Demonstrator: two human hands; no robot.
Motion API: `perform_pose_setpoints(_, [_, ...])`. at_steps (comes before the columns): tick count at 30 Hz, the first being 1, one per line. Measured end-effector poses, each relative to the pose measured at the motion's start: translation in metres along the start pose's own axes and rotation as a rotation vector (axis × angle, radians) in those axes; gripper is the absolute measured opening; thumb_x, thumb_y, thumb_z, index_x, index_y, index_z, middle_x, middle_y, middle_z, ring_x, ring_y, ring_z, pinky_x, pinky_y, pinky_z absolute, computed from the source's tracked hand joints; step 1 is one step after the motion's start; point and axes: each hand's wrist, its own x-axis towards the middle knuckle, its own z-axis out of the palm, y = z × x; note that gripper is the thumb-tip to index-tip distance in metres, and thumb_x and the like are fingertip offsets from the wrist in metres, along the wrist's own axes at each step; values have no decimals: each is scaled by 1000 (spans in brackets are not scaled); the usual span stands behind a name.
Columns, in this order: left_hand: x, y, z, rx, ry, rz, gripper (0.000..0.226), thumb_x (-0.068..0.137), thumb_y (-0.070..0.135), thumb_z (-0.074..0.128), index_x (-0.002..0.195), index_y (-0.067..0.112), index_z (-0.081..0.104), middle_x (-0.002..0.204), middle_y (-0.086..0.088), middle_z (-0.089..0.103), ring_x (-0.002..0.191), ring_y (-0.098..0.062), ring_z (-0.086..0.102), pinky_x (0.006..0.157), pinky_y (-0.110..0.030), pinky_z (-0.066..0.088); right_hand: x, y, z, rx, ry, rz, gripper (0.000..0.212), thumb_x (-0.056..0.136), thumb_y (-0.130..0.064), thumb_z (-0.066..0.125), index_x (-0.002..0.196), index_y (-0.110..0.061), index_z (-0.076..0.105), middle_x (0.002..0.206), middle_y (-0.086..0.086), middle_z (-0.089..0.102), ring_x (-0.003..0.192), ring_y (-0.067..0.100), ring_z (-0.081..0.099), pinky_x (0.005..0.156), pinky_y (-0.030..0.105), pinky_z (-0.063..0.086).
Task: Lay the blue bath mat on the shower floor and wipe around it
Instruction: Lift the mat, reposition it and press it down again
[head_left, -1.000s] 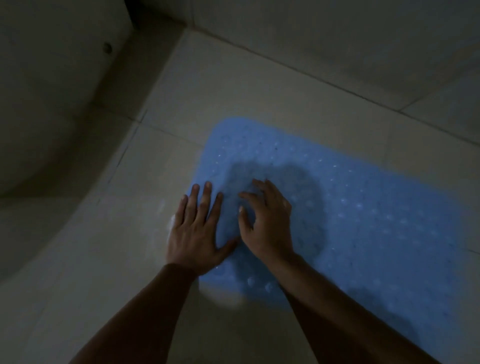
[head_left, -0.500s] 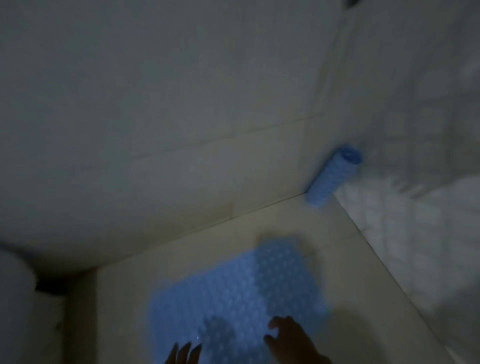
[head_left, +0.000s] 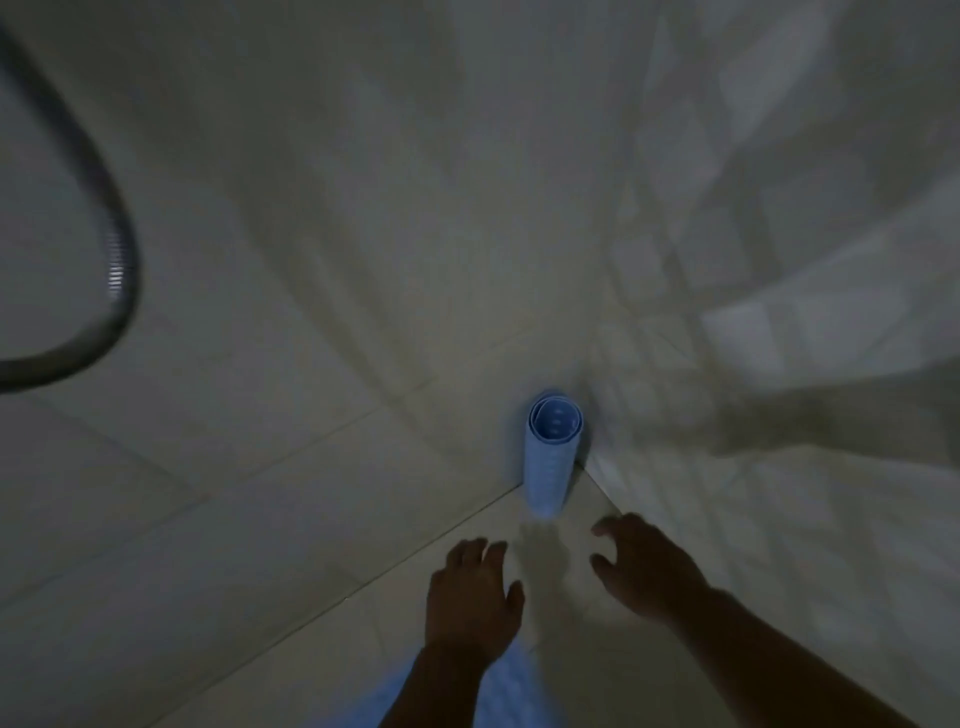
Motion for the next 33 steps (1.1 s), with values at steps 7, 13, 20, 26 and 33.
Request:
perform_pose_setpoints(7, [133, 58, -18, -233, 109, -122, 69, 100, 30, 52, 160, 24, 17, 167, -6, 20, 146, -31, 33, 114, -48, 38, 115, 17, -61, 41, 154, -275, 51, 96, -31, 56, 144, -17, 44, 141, 8, 51, 117, 24, 61, 95, 37, 53])
perform_pose_setpoints(13, [193, 70, -10, -605, 104, -237, 79, 97, 8, 53, 161, 14, 7, 169, -9, 13, 153, -26, 24, 119, -35, 26, 179, 14, -30, -23, 23, -329, 71, 97, -22, 55, 158, -17, 19, 166, 7, 19, 145, 29, 37, 113, 41, 39])
perform_pose_setpoints(20, [191, 65, 24, -1234, -112, -461, 57, 94, 9, 60, 148, 21, 47, 138, -10, 58, 119, -26, 56, 93, -40, 48, 162, 21, 37, -108, 132, -256, 34, 95, -23, 59, 128, -19, 52, 132, 7, 52, 110, 28, 61, 86, 40, 56])
perform_pose_setpoints(26, [130, 50, 41, -1135, -100, -501, 39, 89, -6, 58, 126, 6, 62, 111, -24, 72, 76, -23, 61, 58, -26, 41, 108, 30, 31, -40, 149, -376, 8, 92, -17, 58, 99, -20, 62, 108, 1, 62, 92, 25, 62, 76, 40, 54])
perform_pose_setpoints(33, [-21, 53, -44, -962, 109, -232, 57, 86, 11, 71, 135, 32, 51, 124, 0, 64, 113, -16, 66, 92, -25, 56, -26, -58, -51, -86, -18, -470, 18, 97, -28, 49, 110, -26, 61, 119, -5, 60, 100, 18, 59, 82, 33, 51])
